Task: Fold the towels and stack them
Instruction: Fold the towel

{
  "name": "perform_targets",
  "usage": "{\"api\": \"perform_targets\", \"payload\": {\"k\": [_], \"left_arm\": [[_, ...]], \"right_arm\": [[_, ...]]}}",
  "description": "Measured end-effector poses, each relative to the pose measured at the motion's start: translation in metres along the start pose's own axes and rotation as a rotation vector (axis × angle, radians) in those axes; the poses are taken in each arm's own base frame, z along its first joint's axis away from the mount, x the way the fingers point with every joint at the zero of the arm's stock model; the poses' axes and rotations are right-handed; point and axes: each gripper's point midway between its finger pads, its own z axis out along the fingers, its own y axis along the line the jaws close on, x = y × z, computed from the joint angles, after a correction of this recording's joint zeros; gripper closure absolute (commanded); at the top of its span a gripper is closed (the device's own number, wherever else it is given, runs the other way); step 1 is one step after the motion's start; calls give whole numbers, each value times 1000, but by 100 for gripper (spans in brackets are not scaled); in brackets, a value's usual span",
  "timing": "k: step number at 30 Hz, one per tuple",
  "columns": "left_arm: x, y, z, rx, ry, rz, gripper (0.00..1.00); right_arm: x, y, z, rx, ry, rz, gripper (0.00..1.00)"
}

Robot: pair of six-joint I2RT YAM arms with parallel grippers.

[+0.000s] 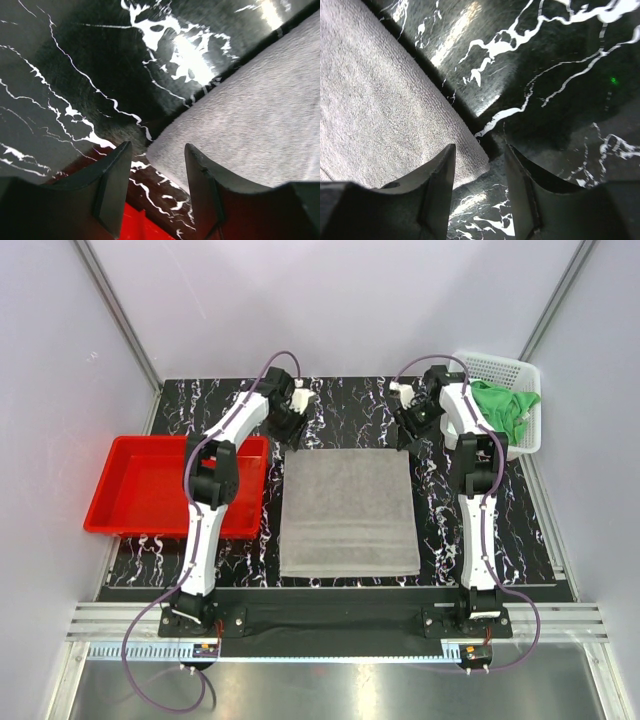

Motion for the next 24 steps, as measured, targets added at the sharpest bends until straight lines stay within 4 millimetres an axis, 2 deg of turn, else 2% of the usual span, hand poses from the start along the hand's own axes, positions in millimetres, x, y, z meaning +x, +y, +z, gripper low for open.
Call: {"api": "perform_targets", "payload": {"k": [5,10,18,22,24], "left_arm": [[7,6,8,19,17,13,48],[13,8,7,31,31,21,51],[14,7,7,62,27,26,71],[14,4,7,77,24,25,87],[14,3,7,86,22,25,98]], "right_arm": [[5,-1,6,-25,7,-9,51],[7,-2,7,-37,-1,-20,54],[12,-2,9,-58,-2,-14,59],[13,-2,9,-59,-1,-17,62],[13,-2,9,-65,-5,-20,68]]}}
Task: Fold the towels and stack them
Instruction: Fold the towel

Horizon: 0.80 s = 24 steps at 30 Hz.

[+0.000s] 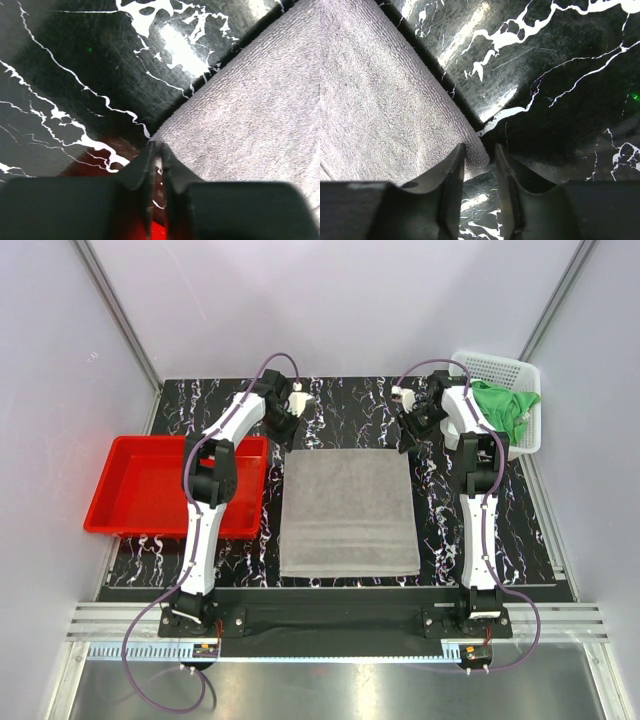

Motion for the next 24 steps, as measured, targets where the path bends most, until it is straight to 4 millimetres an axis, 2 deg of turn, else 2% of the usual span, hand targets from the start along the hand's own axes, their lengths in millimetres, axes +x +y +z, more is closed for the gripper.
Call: {"api": "perform_targets", "payload": {"k": [2,4,6,7,10,15,24], "left_arm": [[-1,-2,0,11,-3,-2,100],[-1,-4,0,22,-7,-1,100],[-2,-6,0,36,-13,-1,100],[-3,-7,0,42,-17,0,100],[-6,-9,1,51,-30,3,100],[-10,-6,0,38,-42,8,100],[-38,21,-1,-92,-138,44,100]], "right_arm": [[0,0,0,-2,0,-4,74],[1,0,1,-3,1,-6,86],[1,-1,2,-2,-1,-11,90],[0,-1,2,-2,-4,-12,95],[-4,-4,3,4,-22,-27,100],[-10,-9,3,21,-42,-48,100],[-32,-30,1,118,-128,-131,100]]}}
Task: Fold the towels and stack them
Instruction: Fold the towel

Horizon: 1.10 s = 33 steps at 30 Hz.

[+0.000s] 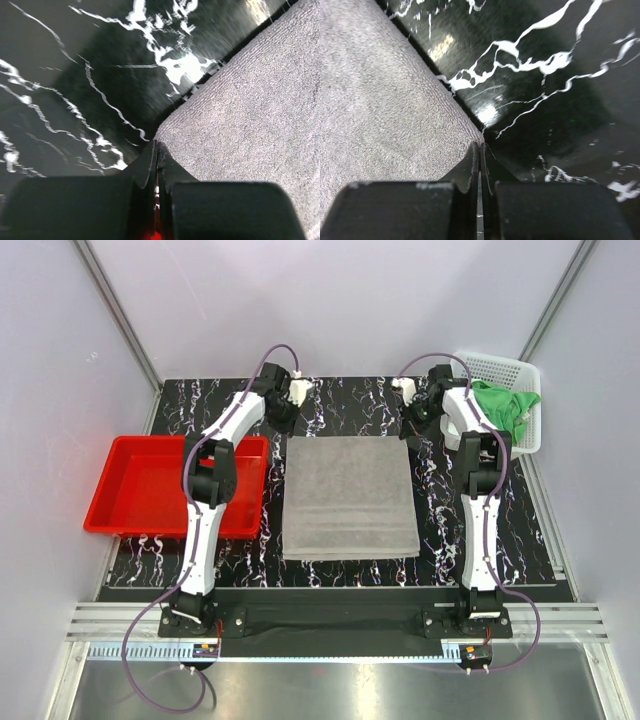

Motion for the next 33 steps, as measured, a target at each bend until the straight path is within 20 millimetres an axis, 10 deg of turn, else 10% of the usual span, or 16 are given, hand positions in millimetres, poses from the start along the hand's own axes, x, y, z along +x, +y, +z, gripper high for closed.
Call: {"api": "perform_targets", "payload": {"k": [4,7,14,33], "left_arm": [[-7,10,-2,-54,-25,13,100],[-10,18,-4,-101,-35,22,68],[-17,31,-6,-158,-31,26,44],[4,25,14,-97,64,8,50]], "right_arm": [[-13,-6,-6,42,-43,-42,100],[-21,-9,-11,64,-71,-65,100],[-26,-11,-10,72,-96,-81,100],[-31,-9,-10,56,-120,-88,100]]}}
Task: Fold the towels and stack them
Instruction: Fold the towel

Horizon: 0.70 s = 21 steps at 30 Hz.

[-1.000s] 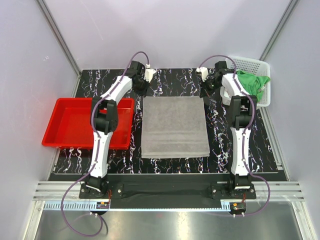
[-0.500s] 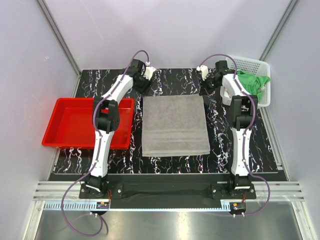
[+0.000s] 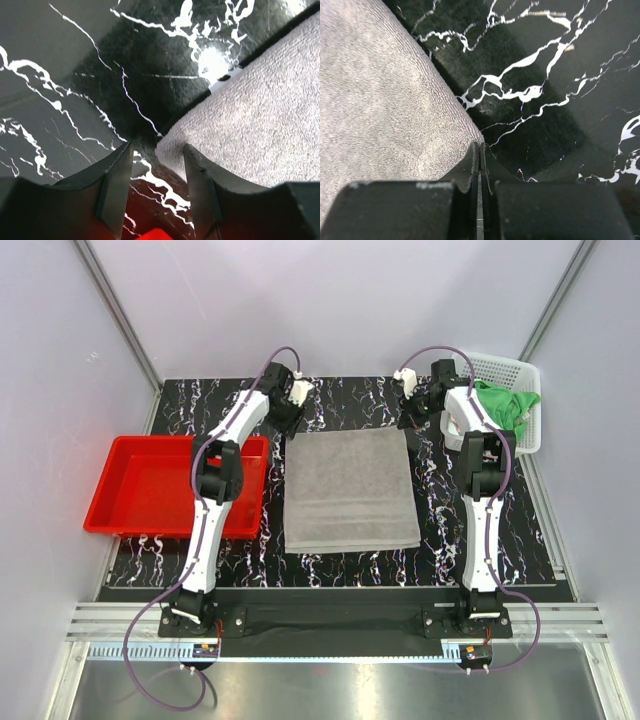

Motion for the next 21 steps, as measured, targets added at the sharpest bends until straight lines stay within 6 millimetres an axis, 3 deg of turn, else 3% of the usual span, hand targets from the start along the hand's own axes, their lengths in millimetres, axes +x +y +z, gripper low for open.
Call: {"api": "perform_targets", "payload": {"k": [3,9,13,14,21], "left_arm": [[-2,0,3,3,5,7,51],[1,-2,7,11,23,37,65],[3,-5,9,17,31,51,87],[3,-6,9,19,31,54,99],[1,-11,7,35,-2,57,100]], "right_arm": [[-7,0,-2,-4,-18,-2,100],[-16,-1,-4,-5,-39,2,100],[-15,0,-3,-10,-39,6,100],[-15,0,-3,-10,-39,6,100],[-15,-2,-3,-6,-39,0,100]]}}
